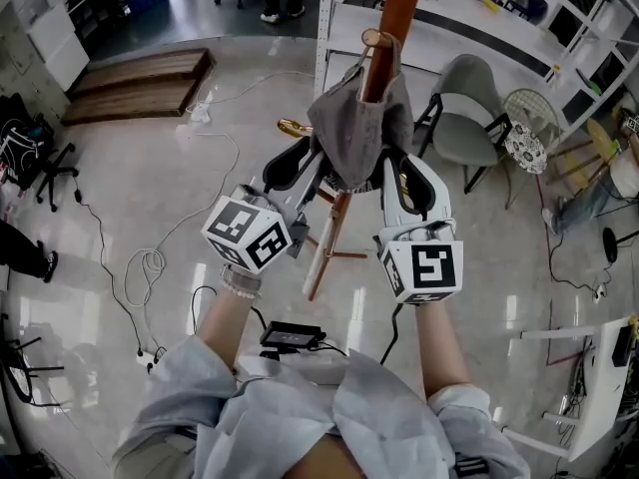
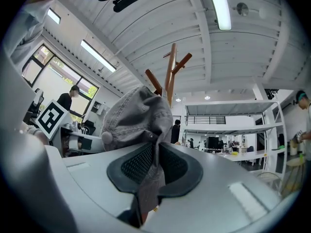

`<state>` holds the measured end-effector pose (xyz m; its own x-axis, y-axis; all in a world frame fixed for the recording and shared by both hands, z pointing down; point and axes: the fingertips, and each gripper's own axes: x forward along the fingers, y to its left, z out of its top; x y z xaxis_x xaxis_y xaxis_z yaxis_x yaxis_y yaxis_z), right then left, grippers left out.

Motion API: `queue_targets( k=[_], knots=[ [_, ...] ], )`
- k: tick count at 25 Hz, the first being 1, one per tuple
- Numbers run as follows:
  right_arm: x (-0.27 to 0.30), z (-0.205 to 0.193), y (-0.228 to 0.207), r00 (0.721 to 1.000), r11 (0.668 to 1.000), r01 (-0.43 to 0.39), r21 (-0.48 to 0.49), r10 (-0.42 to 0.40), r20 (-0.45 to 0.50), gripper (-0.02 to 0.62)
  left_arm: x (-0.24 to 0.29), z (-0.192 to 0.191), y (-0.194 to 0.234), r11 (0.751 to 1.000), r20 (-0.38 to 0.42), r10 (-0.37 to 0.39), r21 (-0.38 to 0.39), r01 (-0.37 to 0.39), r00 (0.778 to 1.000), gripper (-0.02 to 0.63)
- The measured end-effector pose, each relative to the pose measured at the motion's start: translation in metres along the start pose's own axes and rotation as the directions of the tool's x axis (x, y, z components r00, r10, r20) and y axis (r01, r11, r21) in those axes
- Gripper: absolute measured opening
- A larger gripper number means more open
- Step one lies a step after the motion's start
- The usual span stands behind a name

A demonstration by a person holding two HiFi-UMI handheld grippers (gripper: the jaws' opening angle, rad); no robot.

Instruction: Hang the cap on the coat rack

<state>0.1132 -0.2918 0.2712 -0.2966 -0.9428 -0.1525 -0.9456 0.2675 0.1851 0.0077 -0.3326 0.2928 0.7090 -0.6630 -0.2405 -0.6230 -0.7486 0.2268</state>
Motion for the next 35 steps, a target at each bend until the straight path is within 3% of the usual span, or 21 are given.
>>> queue_targets(
  k=[10, 15, 24, 28, 32, 35],
  knots=[
    [-0.004, 0.005, -0.003, 1.0, 1.0, 0.005, 0.019, -0.006, 0.018, 0.061, 0.0, -0.002, -0.004, 1.0, 0.002, -0.007, -0.026, 0.007, 1.0, 0.121],
    [-0.005, 0.012, -0.007, 0.999, 0.999, 0.03, 0.024, -0.031, 0.038, 0.101, -0.005, 0.001, -0.001, 1.0, -0.002, -0.002, -0.022, 0.002, 1.0, 0.121],
    [-0.023, 0.033, 0.002, 0.997, 0.999, 0.049, 0.008, -0.05, 0.064, 0.11, -0.027, 0.027, -0.014, 0.994, 0.021, 0.022, 0.105, -0.024, 1.0, 0.121],
    [-0.037, 0.041, 0.006, 0.996, 0.999, 0.044, 0.007, -0.044, 0.073, 0.11, -0.04, 0.043, -0.026, 0.991, 0.047, 0.037, 0.127, -0.043, 0.998, 0.12],
    [-0.055, 0.045, 0.001, 0.992, 0.996, 0.089, 0.013, -0.089, 0.084, 0.109, -0.049, 0.051, -0.044, 0.988, 0.06, 0.023, 0.149, -0.032, 0.998, 0.118],
    [-0.066, 0.044, 0.002, 0.991, 0.995, 0.102, 0.019, -0.103, 0.083, 0.097, -0.057, 0.053, -0.053, 0.987, 0.061, 0.02, 0.156, -0.029, 0.998, 0.088]
  ],
)
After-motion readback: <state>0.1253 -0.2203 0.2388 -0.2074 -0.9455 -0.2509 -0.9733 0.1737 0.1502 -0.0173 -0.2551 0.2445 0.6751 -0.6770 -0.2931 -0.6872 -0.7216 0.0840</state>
